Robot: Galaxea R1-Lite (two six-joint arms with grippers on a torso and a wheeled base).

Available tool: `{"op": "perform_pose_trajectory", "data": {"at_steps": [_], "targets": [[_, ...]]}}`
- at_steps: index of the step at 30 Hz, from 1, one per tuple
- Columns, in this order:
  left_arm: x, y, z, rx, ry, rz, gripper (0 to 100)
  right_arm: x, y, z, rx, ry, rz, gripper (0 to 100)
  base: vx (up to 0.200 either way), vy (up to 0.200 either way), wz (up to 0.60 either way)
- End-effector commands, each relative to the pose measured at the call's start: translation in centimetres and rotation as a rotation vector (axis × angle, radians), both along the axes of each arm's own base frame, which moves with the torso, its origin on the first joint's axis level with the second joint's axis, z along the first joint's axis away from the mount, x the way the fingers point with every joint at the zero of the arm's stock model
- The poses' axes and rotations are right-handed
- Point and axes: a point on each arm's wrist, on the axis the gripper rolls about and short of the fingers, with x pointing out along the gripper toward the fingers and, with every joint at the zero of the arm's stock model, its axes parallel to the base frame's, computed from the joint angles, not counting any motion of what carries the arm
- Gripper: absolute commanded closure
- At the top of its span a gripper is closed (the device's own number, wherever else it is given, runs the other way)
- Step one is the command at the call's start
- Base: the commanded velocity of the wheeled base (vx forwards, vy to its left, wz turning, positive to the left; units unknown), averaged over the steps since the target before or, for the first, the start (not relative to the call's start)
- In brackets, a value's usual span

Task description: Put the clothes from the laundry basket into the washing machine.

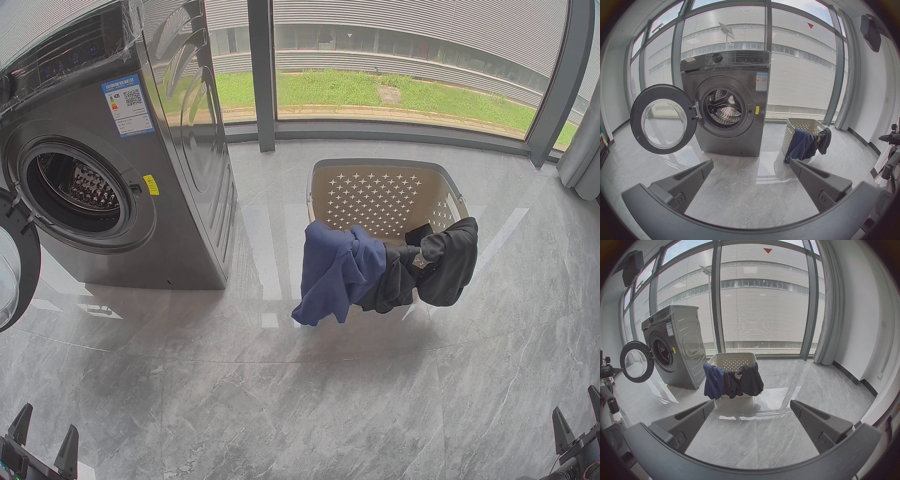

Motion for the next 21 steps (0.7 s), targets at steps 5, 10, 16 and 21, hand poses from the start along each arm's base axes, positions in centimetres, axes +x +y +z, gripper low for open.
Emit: {"op": "perform_pose_trajectory", "data": {"at_steps": [5, 10, 16, 21], "targets": [[0.02, 0.0, -0.52, -0.001, 0.003, 0.001, 0, -0.03, 0.0, -0.35, 0.0, -0.004, 0.001, 0, 0.0, 0.0, 0.0], [0.02, 0.0, -0.52, -0.003, 0.003, 0.001, 0, -0.05, -0.01, -0.31, 0.0, -0.006, -0.001, 0, 0.0, 0.0, 0.0], [0.02, 0.0, -0.53, -0.001, 0.004, 0.001, 0, -0.05, 0.0, -0.31, 0.0, -0.006, 0.001, 0, 0.2, 0.0, 0.0], [0.02, 0.0, -0.52, -0.001, 0.003, 0.003, 0, -0.05, -0.01, -0.31, 0.0, -0.006, -0.001, 0, 0.2, 0.0, 0.0]]}}
